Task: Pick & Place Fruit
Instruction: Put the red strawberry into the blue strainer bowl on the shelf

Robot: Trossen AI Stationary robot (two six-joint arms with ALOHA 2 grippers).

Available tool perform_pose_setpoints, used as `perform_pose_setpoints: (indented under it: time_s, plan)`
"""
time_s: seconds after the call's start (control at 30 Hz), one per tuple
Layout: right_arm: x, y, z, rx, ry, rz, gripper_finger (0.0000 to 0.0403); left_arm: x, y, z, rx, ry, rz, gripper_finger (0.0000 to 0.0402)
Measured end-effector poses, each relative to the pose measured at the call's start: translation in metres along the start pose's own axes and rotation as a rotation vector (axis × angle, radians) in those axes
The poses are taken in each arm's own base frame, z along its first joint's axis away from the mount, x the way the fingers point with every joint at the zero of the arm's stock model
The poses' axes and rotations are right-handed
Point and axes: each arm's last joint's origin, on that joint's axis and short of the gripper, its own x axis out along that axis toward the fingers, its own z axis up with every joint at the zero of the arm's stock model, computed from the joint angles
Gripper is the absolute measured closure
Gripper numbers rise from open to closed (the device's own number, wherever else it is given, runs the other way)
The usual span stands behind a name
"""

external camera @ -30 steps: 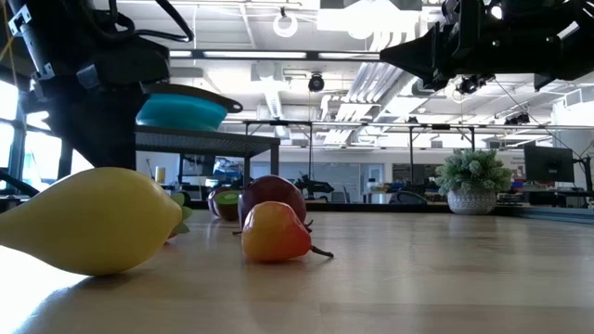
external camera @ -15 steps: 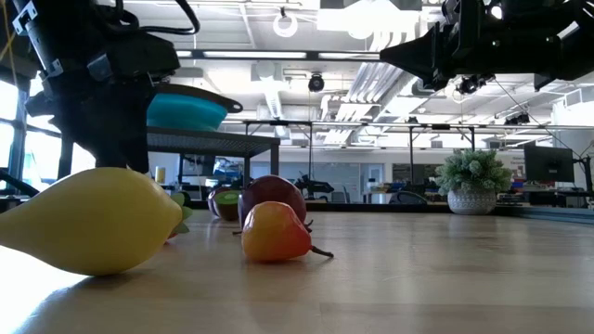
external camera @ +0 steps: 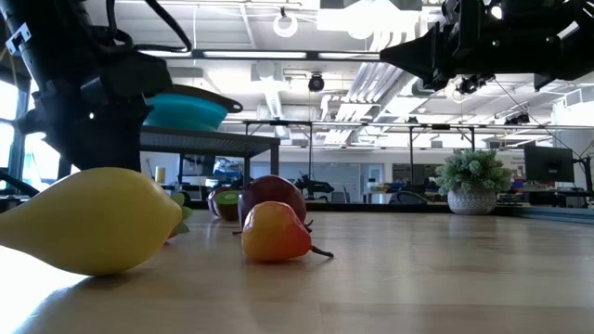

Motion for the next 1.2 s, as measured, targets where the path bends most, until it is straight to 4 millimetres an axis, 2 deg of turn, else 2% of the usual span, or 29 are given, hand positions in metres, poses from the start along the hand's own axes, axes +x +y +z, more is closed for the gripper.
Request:
perform_pose_setpoints:
  time_s: [0.47, 1.2]
  plan:
    - [0.000, 0.000, 0.000, 0.000, 0.000, 0.000, 0.0400, 0.012, 0.010, -0.007, 0.025, 0.013, 0.012, 0.0213]
    - [0.000, 0.000, 0.000, 0.000, 0.000, 0.000, 0.0400, 0.013, 0.008, -0.006, -0.014, -0.052, -0.023, 0.0213]
